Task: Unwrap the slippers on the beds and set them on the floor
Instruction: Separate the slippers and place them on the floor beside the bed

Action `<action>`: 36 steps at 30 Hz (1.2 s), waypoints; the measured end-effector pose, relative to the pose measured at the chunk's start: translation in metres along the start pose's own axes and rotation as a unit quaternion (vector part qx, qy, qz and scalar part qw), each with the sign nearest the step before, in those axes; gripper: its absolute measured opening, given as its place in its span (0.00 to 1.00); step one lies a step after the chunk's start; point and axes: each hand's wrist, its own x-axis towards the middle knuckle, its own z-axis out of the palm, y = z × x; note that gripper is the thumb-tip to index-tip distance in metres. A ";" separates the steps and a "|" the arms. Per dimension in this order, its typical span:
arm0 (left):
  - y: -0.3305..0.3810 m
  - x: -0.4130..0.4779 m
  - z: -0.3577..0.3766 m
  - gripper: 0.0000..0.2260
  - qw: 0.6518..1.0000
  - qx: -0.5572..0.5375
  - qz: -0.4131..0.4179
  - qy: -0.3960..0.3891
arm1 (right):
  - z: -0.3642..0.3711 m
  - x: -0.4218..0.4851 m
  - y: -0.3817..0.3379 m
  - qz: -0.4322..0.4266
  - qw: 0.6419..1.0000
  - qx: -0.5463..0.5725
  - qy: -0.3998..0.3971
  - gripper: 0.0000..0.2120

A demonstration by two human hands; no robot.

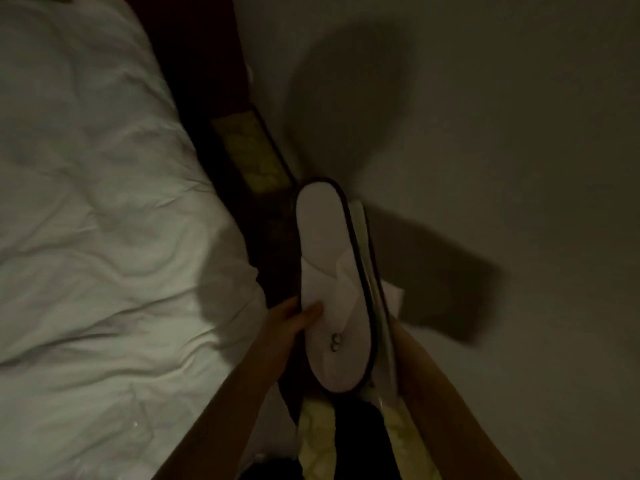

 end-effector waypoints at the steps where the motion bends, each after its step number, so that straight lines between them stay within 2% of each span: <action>1: 0.004 0.000 0.002 0.14 0.998 -0.038 0.020 0.045 | -0.008 0.004 -0.016 -0.023 0.999 -0.025 0.008 0.22; 2: 0.007 0.000 0.005 0.14 0.992 -0.047 0.052 0.102 | -0.015 0.005 -0.033 -0.048 0.997 -0.050 0.027 0.26; 3: 0.007 0.000 0.007 0.19 0.984 -0.028 0.083 0.157 | -0.022 0.004 -0.050 -0.088 0.993 -0.067 0.041 0.28; 5: 0.012 -0.006 0.018 0.30 0.962 0.086 0.129 0.226 | -0.027 0.003 -0.084 -0.151 0.984 -0.084 0.037 0.22; 6: 0.013 -0.007 0.027 0.28 0.952 0.127 0.141 0.239 | -0.025 0.004 -0.093 -0.169 0.981 -0.097 0.007 0.20; 7: 0.011 -0.007 0.035 0.21 0.950 0.135 0.149 0.238 | -0.017 0.004 -0.099 -0.179 0.976 -0.122 -0.024 0.18; 9: 0.009 -0.010 0.061 0.10 0.967 0.042 0.118 0.222 | 0.007 0.002 -0.092 -0.228 0.937 -0.258 -0.053 0.15; 11: 0.007 -0.013 0.078 0.21 0.977 -0.060 0.042 0.199 | 0.029 -0.004 -0.080 -0.298 0.875 -0.380 -0.030 0.18; 12: 0.006 -0.016 0.081 0.25 0.978 -0.061 0.039 0.196 | 0.036 -0.008 -0.074 -0.331 0.849 -0.411 -0.005 0.19; 13: 0.006 -0.017 0.082 0.23 0.975 -0.069 0.060 0.205 | 0.038 -0.008 -0.070 -0.374 0.820 -0.433 0.016 0.18; 15: 0.006 -0.022 0.077 0.15 0.965 -0.106 0.095 0.220 | 0.031 -0.009 -0.068 -0.367 0.843 -0.393 -0.003 0.16; 17: 0.003 -0.025 0.069 0.11 0.963 -0.105 0.093 0.230 | 0.025 -0.004 -0.064 -0.272 0.876 -0.388 -0.087 0.20; 18: 0.001 -0.026 0.066 0.10 0.964 -0.095 0.089 0.231 | 0.019 0.000 -0.062 -0.239 0.887 -0.374 -0.130 0.18; 19: -0.001 -0.028 0.063 0.09 0.965 -0.088 0.086 0.233 | 0.017 -0.002 -0.063 -0.215 0.901 -0.354 -0.128 0.13; 20: -0.002 -0.030 0.058 0.08 0.963 -0.086 0.087 0.241 | 0.014 -0.002 -0.067 -0.225 0.906 -0.346 -0.096 0.10; 23: -0.001 -0.042 0.032 0.09 0.943 -0.082 0.102 0.305 | -0.003 0.006 -0.088 -0.302 0.904 -0.303 -0.016 0.12; 25: -0.001 -0.051 0.011 0.09 0.937 -0.069 0.109 0.325 | -0.012 0.010 -0.102 -0.299 0.909 -0.291 0.013 0.15; 27: -0.007 -0.051 -0.001 0.07 0.941 -0.041 0.096 0.323 | -0.016 0.011 -0.101 -0.278 0.924 -0.263 -0.011 0.18; 32: -0.044 -0.022 0.000 0.08 0.954 0.025 0.030 0.298 | -0.009 0.039 -0.052 -0.243 0.919 -0.306 -0.060 0.21; 36: -0.107 0.018 -0.025 0.10 0.948 0.038 -0.039 0.313 | -0.036 0.099 -0.006 -0.178 0.937 -0.301 -0.012 0.19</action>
